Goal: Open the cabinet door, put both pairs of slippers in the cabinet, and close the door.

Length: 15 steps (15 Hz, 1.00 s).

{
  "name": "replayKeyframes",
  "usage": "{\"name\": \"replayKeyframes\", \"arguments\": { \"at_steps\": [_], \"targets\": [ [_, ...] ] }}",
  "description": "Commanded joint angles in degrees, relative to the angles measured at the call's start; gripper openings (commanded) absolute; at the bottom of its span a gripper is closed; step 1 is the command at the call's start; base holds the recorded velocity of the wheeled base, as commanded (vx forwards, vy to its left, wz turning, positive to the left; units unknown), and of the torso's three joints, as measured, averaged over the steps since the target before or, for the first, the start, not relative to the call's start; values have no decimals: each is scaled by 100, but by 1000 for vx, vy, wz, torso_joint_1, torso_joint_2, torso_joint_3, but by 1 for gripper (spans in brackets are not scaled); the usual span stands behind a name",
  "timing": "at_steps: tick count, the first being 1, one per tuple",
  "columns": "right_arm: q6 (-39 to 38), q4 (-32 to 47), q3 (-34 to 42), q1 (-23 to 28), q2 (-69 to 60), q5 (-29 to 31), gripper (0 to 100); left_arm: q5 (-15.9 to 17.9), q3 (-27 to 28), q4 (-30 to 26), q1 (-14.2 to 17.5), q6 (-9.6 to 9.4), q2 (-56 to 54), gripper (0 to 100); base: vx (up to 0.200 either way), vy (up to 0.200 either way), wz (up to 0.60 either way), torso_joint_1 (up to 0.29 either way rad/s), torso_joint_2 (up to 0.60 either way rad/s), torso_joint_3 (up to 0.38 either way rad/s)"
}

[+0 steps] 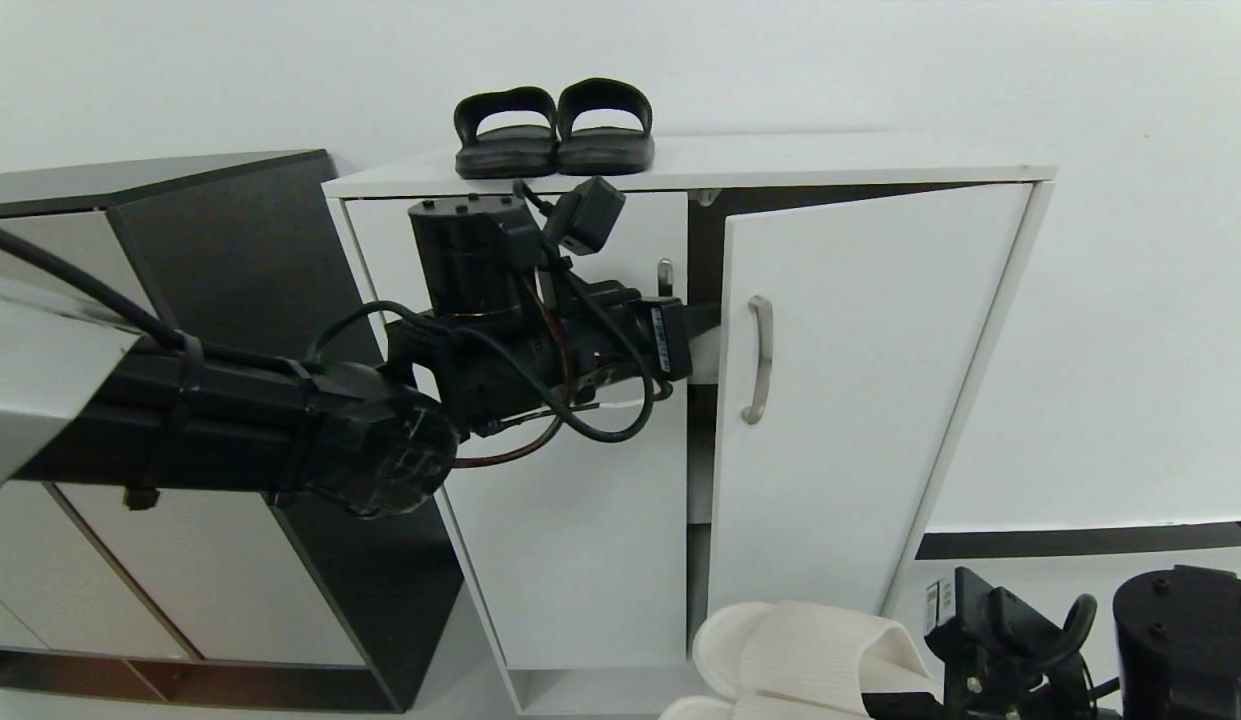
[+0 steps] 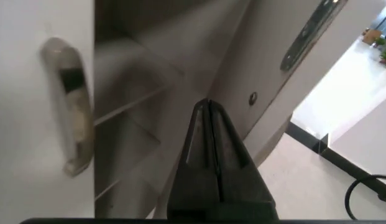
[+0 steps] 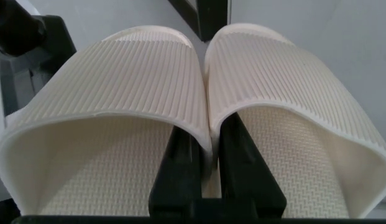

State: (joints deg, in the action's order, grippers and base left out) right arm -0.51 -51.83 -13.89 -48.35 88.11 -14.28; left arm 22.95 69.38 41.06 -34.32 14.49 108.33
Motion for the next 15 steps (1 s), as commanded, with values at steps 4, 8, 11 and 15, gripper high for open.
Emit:
{"name": "replayKeyframes", "arguments": {
  "at_steps": [4,8,11,15],
  "targets": [
    [16,-20,255,-184,83,30,0,-28,94,16,-128,10,189,0,0,0,0,0,0,0],
    [25,-46,677,-658,-49,30,0,-388,-153,34,-664,-17,48,0,-200,0,0,2,1,2],
    [34,-46,782,-931,-233,48,0,-599,-126,34,-1104,-26,31,0,-200,0,0,2,2,4],
    [-107,-55,413,-535,92,628,0,-1768,-293,535,-620,-149,-154,0,-100,0,0,-2,0,2]
  ]
}}
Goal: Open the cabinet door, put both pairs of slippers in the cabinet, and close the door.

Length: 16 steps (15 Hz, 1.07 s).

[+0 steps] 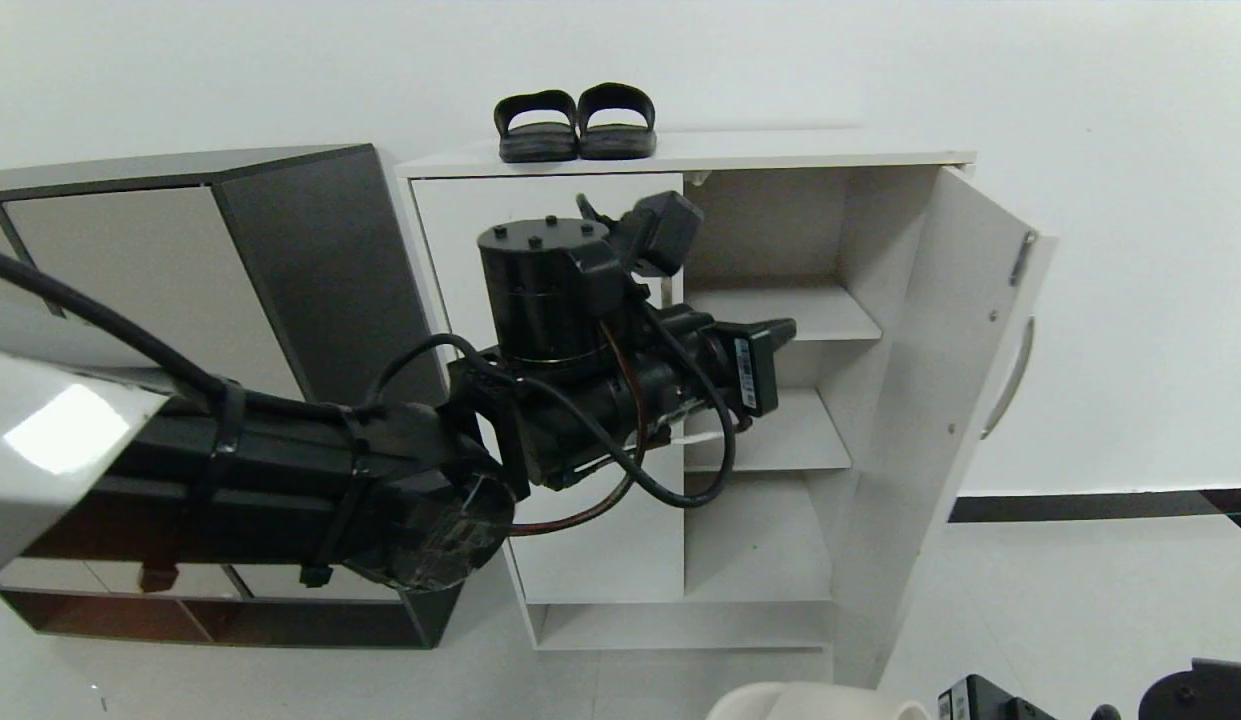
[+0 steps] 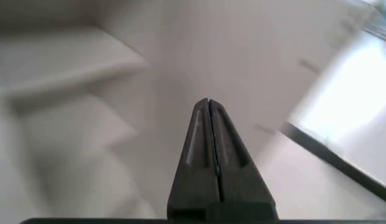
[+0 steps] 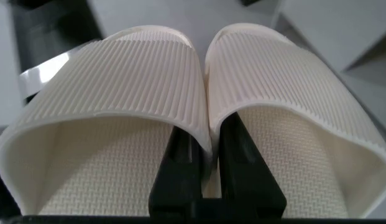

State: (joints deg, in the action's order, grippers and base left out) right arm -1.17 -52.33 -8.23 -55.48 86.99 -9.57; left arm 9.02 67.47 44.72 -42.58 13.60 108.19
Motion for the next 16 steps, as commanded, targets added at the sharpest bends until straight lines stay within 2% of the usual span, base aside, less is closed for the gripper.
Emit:
{"name": "replayKeyframes", "arguments": {
  "at_steps": [1,2,3,4,5,6,7,8,9,10,11,12,13,14,16],
  "targets": [
    [-191,-66,-346,354,389,623,0,-1192,-349,336,312,-218,-404,0,0,0,0,0,0,0],
    [-481,-154,-610,477,503,1106,0,-1807,-876,336,312,-376,-931,0,0,0,0,0,0,0],
    [-709,-172,-882,521,661,1616,0,-2080,-1536,283,312,-561,-1599,0,0,0,0,0,0,0],
    [-911,-154,-1269,538,846,2275,0,-2493,-2291,55,321,-1026,-2408,0,0,0,0,0,0,0],
    [-1061,-145,-1629,547,1118,2908,0,-3258,-3118,-402,602,-1413,-3322,0,0,0,0,0,0,0],
    [-1087,-145,-1735,573,1215,3093,0,-3389,-3364,-631,866,-1475,-3691,0,0,0,0,0,0,0],
    [-1087,-119,-2060,749,1558,3550,0,-3460,-3838,-1958,2149,-1299,-5300,0,0,0,0,0,0,0],
    [-1087,-128,-2157,872,1681,3638,0,-3715,-4120,-2802,3045,-1062,-6346,0,0,0,0,0,0,0],
    [-1087,-119,-2148,890,1698,3638,0,-3838,-4436,-3232,3775,-1053,-7277,0,0,0,0,0,0,0],
    [-1087,-128,-2086,907,1689,3638,0,-3767,-4919,-3505,4425,-1167,-8297,0,0,0,0,0,0,0],
    [-1087,-145,-2025,907,1672,3638,0,-3495,-5306,-3654,4768,-1325,-9026,0,0,0,0,0,0,0],
    [-1087,-154,-2025,899,1672,3638,0,-3187,-5631,-3865,4944,-1431,-9677,0,0,0,0,0,0,0],
    [-1087,-154,-2007,881,1654,3638,0,-2932,-5842,-4102,5040,-1642,-10248,0,0,0,0,0,0,0],
    [-1087,-154,-1990,881,1637,3638,0,-2677,-5974,-4164,5040,-1747,-10362,0,0,0,0,0,0,0],
    [-1087,-198,-1911,881,1602,3638,0,-1465,-6501,-3971,5040,-1730,-10309,0,0,0,0,0,0,0]
  ]
}}
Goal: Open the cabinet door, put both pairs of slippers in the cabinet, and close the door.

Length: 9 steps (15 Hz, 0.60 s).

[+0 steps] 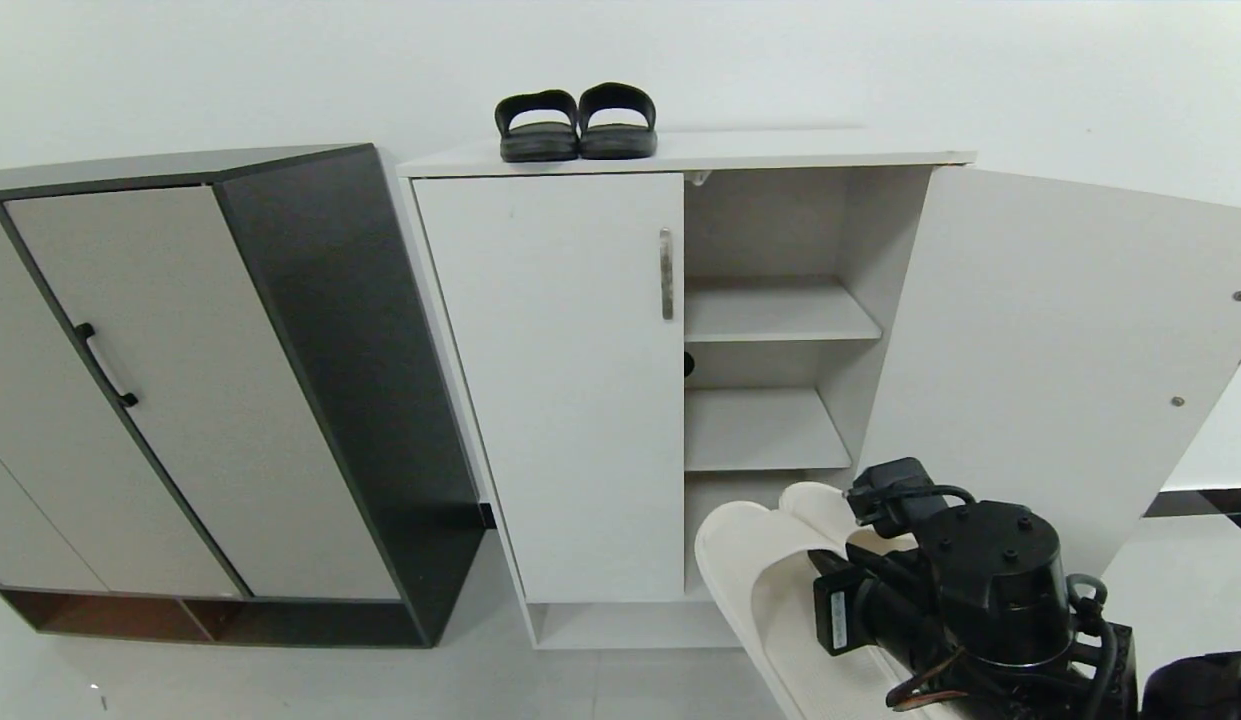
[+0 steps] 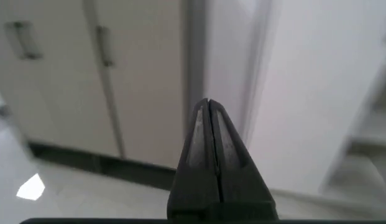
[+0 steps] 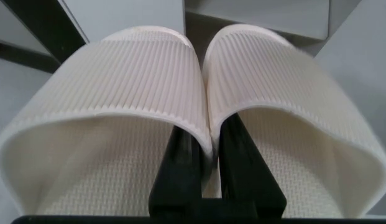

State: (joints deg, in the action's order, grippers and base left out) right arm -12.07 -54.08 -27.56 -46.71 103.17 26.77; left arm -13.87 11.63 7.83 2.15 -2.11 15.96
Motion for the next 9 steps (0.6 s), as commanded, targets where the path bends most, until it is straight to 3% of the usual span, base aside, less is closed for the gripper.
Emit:
{"name": "replayKeyframes", "arguments": {
  "at_steps": [1,3,4,6,7,8,9],
  "targets": [
    [12,-112,32,-4,-25,-5,0,1510,-1163,-317,568,-167,-1095,0,0,0,0,0,0,0],
    [29,-147,40,-40,-42,-14,0,2082,-1154,-563,559,272,-1086,0,0,0,0,0,0,0],
    [29,-147,32,-66,-42,-14,0,2301,-1154,-554,436,290,-1086,0,0,0,0,0,0,0],
    [29,-147,49,-119,-42,-5,0,2310,-1154,-554,-373,334,-1288,0,0,0,0,0,0,0],
    [29,-147,49,-127,-51,-5,0,2090,-1145,-563,-179,149,-1578,0,0,0,0,0,0,0],
    [38,-147,49,-127,-51,4,0,1220,-1163,-651,-188,-141,-1596,0,0,0,0,0,0,0],
    [38,-147,49,-136,-51,4,0,693,-1163,-765,-188,-229,-1587,0,0,0,0,0,0,0]
  ]
}}
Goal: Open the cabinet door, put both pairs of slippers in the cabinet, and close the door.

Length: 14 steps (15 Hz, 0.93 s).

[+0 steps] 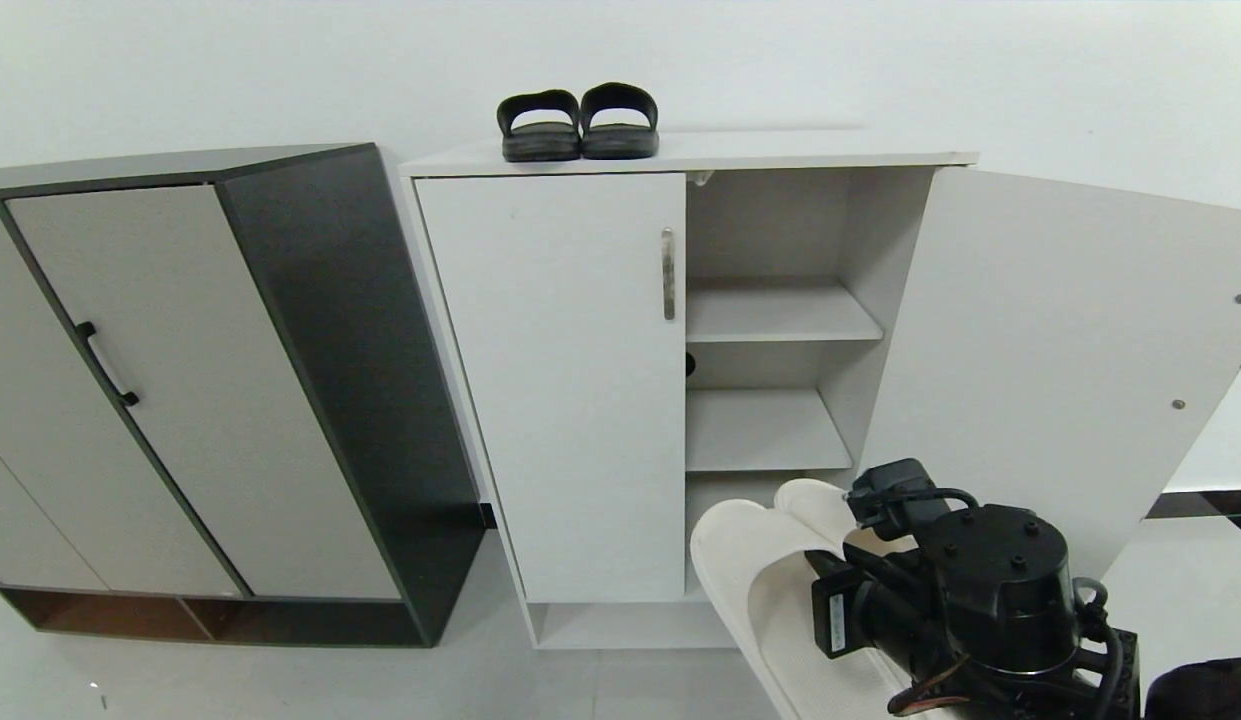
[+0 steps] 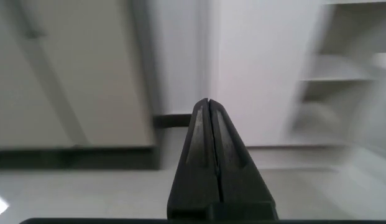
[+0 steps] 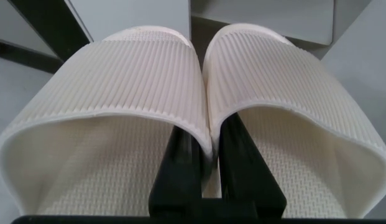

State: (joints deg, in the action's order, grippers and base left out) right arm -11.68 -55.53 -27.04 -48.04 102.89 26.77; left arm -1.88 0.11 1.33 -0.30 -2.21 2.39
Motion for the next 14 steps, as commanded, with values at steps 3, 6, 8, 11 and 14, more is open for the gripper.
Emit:
{"name": "replayKeyframes", "arguments": {
  "at_steps": [3,6,8,11,14],
  "targets": [
    [-1,-2,-21,-100,-23,-5,0,311,-11,-115,57,-140,-230,0,0,0,0,0,0,0],
    [-19,-2,-223,-109,38,-49,0,311,-11,-115,57,-25,-230,0,0,0,0,0,0,0],
    [-19,-2,-284,-162,38,-58,0,320,-11,-115,57,-34,-230,0,0,0,0,0,0,0],
    [-10,60,-399,-487,117,513,0,320,-11,-115,57,-43,-230,0,0,0,0,0,0,0],
    [-36,77,-733,-478,399,944,0,320,-11,-115,57,-43,-230,0,0,-67,0,2,1,2]
  ]
}}
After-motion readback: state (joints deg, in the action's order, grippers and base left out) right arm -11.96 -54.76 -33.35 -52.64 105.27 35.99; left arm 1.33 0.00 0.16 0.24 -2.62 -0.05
